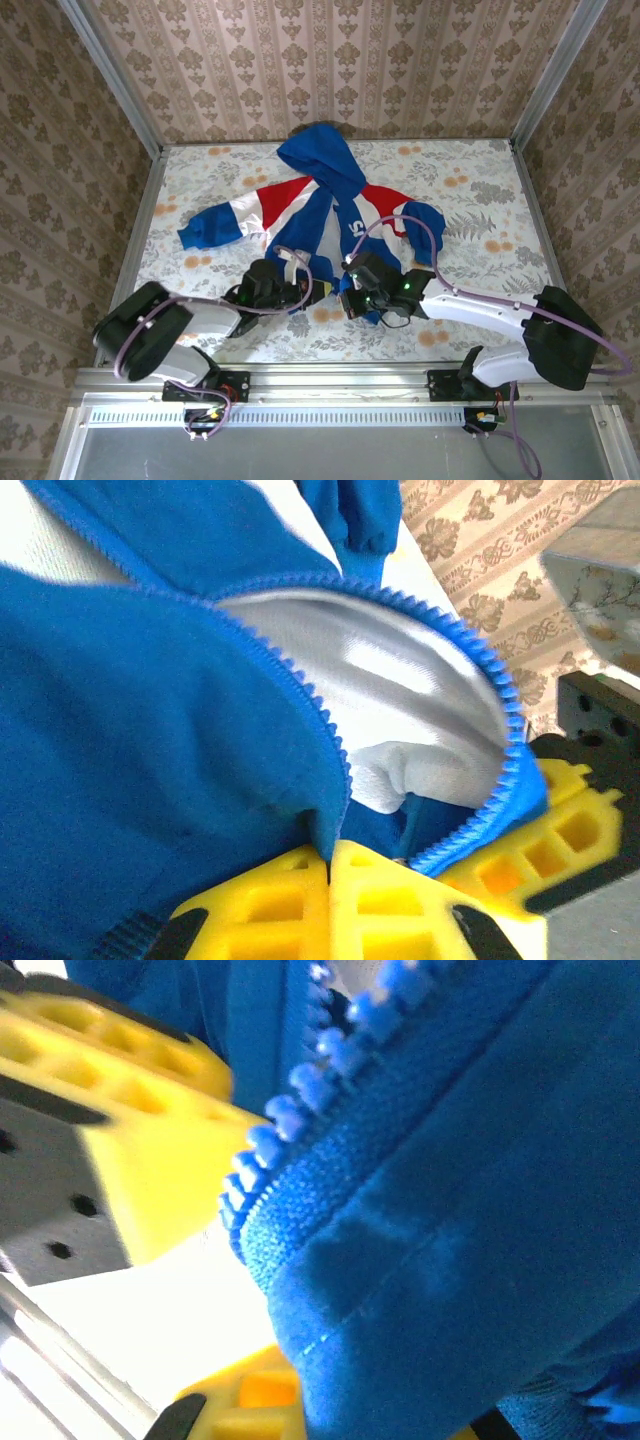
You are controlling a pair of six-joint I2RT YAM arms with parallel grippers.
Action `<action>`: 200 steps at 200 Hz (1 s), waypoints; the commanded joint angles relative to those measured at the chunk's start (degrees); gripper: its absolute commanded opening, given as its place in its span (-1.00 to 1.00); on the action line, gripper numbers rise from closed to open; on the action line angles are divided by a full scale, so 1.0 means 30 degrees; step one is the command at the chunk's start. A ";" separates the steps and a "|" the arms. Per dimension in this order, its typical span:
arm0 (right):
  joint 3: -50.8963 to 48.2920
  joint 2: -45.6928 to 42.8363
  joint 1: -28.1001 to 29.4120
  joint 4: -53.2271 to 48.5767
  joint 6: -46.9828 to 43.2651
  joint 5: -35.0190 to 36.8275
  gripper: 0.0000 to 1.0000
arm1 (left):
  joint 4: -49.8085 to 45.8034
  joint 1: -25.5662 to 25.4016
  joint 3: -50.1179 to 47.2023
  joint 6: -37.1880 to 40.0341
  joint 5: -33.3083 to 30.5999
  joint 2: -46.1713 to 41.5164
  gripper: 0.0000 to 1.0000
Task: Zip up the jacket
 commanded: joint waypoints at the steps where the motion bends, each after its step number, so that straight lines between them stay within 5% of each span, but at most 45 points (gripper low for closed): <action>1: 0.1175 -0.0313 -0.0395 -0.1249 -0.3632 -0.1721 -1.00 | -0.4914 0.0130 0.0876 0.2642 -0.1464 -0.2607 -1.00; 53: 0.1461 -0.1120 -0.0873 -0.0848 -0.6810 -0.3459 -1.00 | -0.9592 0.0766 0.1037 0.4101 -0.2127 -0.8138 -1.00; 106: 0.0007 -0.2910 -0.0928 0.1104 -0.8488 -0.3176 -1.00 | -1.1343 0.1840 0.1036 0.4741 0.0260 -1.0788 -1.00; 200: -0.0790 -0.4038 -0.1746 0.2973 -1.0632 -0.5395 -1.00 | -0.6880 0.3171 0.0644 0.4487 0.3395 -1.0262 -1.00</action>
